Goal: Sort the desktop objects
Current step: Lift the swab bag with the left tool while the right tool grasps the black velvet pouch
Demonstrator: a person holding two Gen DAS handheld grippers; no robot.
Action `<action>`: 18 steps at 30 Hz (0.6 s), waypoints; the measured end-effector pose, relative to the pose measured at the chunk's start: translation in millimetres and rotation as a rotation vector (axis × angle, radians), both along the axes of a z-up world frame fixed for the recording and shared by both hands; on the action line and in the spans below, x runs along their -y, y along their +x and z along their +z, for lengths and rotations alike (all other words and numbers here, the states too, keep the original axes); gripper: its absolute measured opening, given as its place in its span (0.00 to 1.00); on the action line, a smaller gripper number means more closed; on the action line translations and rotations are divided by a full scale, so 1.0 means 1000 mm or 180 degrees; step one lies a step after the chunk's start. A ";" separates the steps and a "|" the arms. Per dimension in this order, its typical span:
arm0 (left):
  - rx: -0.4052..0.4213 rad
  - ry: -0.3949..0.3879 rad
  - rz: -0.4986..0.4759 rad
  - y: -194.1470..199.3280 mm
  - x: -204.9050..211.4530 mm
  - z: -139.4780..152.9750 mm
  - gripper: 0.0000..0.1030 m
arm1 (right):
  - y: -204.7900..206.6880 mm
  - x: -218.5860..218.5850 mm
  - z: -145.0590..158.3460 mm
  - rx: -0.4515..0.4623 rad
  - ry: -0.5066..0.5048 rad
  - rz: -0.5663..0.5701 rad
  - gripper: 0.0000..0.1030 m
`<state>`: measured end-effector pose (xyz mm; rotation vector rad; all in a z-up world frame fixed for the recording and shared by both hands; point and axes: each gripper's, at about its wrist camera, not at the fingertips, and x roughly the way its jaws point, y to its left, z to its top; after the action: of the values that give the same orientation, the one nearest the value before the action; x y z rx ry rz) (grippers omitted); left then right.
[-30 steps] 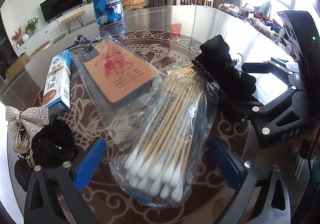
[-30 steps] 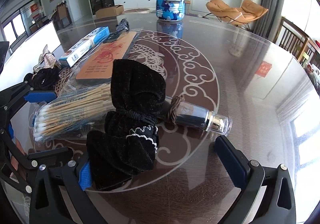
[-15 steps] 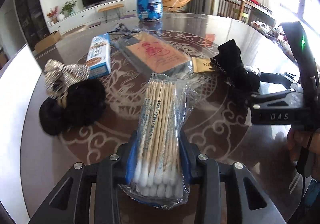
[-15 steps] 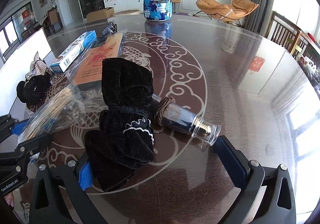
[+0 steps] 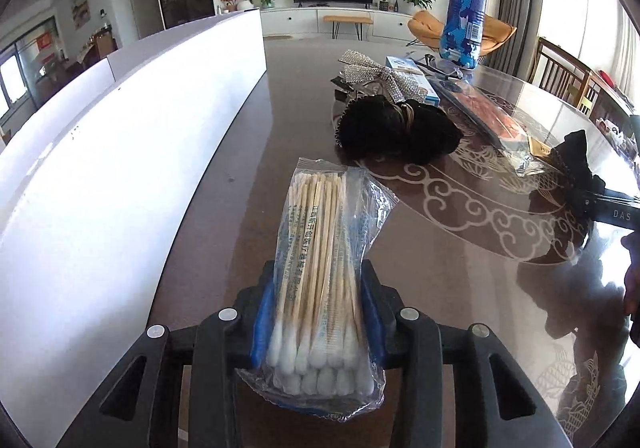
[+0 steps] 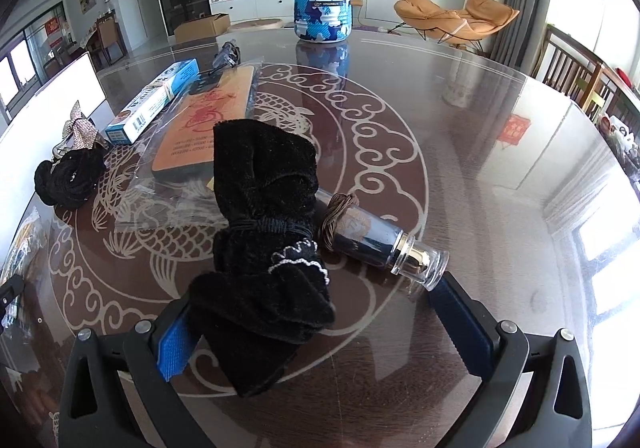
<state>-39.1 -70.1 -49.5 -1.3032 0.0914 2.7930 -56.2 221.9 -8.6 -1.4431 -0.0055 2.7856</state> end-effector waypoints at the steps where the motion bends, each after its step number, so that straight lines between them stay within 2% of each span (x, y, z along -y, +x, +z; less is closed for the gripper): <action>1: -0.0010 -0.0003 0.0007 0.000 0.000 0.000 0.39 | -0.001 0.004 0.000 0.0000 0.0000 0.0048 1.00; 6: -0.0010 0.0050 -0.0005 -0.001 0.002 0.000 0.39 | -0.012 0.025 -0.001 -0.0003 -0.0010 0.0247 1.00; 8: -0.0012 0.0047 -0.0008 -0.002 0.001 0.001 0.39 | -0.012 0.033 0.001 -0.0047 -0.0019 0.0310 0.92; 10: -0.0013 0.0046 -0.0010 -0.002 0.000 0.001 0.39 | -0.008 0.042 0.004 -0.0107 -0.0026 0.0413 0.73; 12: -0.0013 0.0043 -0.0011 -0.004 -0.001 0.002 0.39 | -0.003 0.049 0.005 -0.0138 -0.0043 0.0481 0.64; 15: -0.0013 0.0041 -0.0011 -0.004 -0.001 0.002 0.39 | 0.011 0.061 0.006 -0.0164 -0.0146 0.0593 0.57; 18: -0.0014 0.0044 -0.0011 -0.004 -0.001 0.002 0.39 | 0.033 0.078 0.007 -0.0167 -0.0217 0.0815 0.56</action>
<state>-43.4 -68.6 -47.9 -1.2929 0.0742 2.7885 -23.2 144.1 -1.8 -1.4804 -0.1035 3.0542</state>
